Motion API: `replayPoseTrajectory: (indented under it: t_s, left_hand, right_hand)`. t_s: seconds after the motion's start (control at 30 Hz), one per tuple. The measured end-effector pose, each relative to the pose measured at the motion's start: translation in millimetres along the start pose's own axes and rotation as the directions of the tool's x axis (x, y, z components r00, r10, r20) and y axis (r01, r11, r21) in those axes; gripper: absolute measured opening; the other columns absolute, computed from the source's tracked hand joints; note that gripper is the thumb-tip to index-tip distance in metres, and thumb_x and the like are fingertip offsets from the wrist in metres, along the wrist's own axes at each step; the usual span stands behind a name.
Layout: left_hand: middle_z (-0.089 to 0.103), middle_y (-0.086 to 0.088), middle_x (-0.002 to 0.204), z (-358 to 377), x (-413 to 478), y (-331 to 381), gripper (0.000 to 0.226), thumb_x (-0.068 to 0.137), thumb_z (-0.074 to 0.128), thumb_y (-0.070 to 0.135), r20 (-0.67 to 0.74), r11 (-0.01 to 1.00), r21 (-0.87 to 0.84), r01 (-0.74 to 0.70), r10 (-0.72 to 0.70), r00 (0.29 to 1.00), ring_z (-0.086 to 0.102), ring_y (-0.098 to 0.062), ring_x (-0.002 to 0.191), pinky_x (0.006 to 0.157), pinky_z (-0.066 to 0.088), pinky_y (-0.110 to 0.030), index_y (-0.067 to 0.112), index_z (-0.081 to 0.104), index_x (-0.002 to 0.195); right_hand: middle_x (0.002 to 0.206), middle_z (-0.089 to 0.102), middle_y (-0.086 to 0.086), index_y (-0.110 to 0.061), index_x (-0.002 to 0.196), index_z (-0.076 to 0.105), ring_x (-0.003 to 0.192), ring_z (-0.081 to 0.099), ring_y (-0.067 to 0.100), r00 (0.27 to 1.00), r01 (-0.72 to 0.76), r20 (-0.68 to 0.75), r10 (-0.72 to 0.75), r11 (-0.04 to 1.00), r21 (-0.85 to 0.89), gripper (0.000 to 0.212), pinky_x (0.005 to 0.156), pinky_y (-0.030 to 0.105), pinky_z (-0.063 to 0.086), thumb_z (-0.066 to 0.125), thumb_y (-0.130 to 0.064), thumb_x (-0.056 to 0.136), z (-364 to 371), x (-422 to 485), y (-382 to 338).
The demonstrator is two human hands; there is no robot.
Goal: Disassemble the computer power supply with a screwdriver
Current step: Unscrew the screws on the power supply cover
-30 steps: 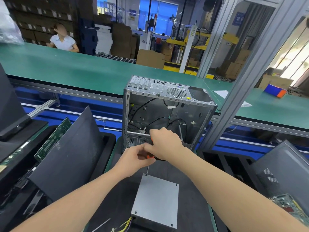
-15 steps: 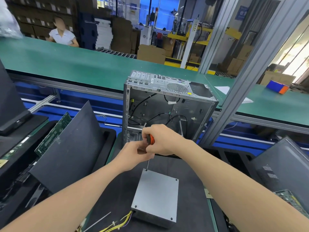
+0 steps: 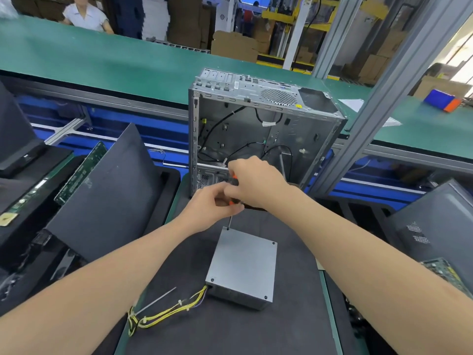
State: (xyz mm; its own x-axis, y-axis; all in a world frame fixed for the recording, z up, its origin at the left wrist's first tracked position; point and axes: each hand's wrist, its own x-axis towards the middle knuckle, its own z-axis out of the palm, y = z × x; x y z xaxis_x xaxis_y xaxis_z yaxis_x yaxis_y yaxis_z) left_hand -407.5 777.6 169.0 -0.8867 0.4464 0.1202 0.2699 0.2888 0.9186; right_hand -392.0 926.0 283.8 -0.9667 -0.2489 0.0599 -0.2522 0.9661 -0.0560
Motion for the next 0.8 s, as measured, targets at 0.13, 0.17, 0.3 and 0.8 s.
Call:
replayPoseTrajectory:
  t_s: [0.13,0.17,0.3,0.8]
  left_hand:
    - [0.080,0.009,0.099,-1,-1,-3,0.017,0.088,0.079,0.039,0.065,0.999,-0.048,0.015,-0.011,0.998,0.075,-0.007,0.100,0.097,0.057,-0.040,0.036,0.073,0.104]
    - [0.080,0.007,0.100,-2,-2,-3,0.017,0.089,0.079,0.038,0.088,0.997,-0.073,0.018,-0.012,0.996,0.075,-0.010,0.102,0.101,0.056,-0.043,0.033,0.075,0.105]
    - [0.081,0.001,0.102,-6,-3,-5,0.017,0.092,0.078,0.029,0.135,0.990,-0.139,0.010,0.009,0.991,0.076,-0.017,0.106,0.105,0.054,-0.044,0.024,0.076,0.108]
    - [0.079,-0.001,0.090,2,3,-8,0.025,0.082,0.083,0.037,0.026,0.994,-0.106,-0.031,0.034,0.999,0.078,-0.022,0.086,0.085,0.063,-0.053,0.029,0.071,0.103]
  right_hand:
    - [0.085,0.063,0.001,-0.022,0.088,0.056,0.077,0.061,0.029,0.993,0.097,0.053,-0.104,0.987,0.125,0.019,0.054,0.030,0.040,0.071,-0.029,0.078,-2,0,6]
    - [0.081,0.063,-0.002,-0.021,0.086,0.057,0.075,0.060,0.025,0.989,0.123,0.061,-0.133,0.981,0.149,0.018,0.055,0.031,0.042,0.071,-0.027,0.077,-2,0,7]
    - [0.069,0.057,-0.012,-0.020,0.085,0.061,0.067,0.052,0.005,0.965,0.217,0.100,-0.243,0.952,0.216,0.017,0.058,0.035,0.048,0.073,-0.018,0.072,-4,2,14]
    - [0.068,0.039,-0.001,-0.020,0.068,0.037,0.057,0.040,0.024,0.991,-0.096,-0.096,0.090,0.994,-0.060,0.046,0.055,0.032,0.029,0.051,-0.057,0.092,0,-5,5]
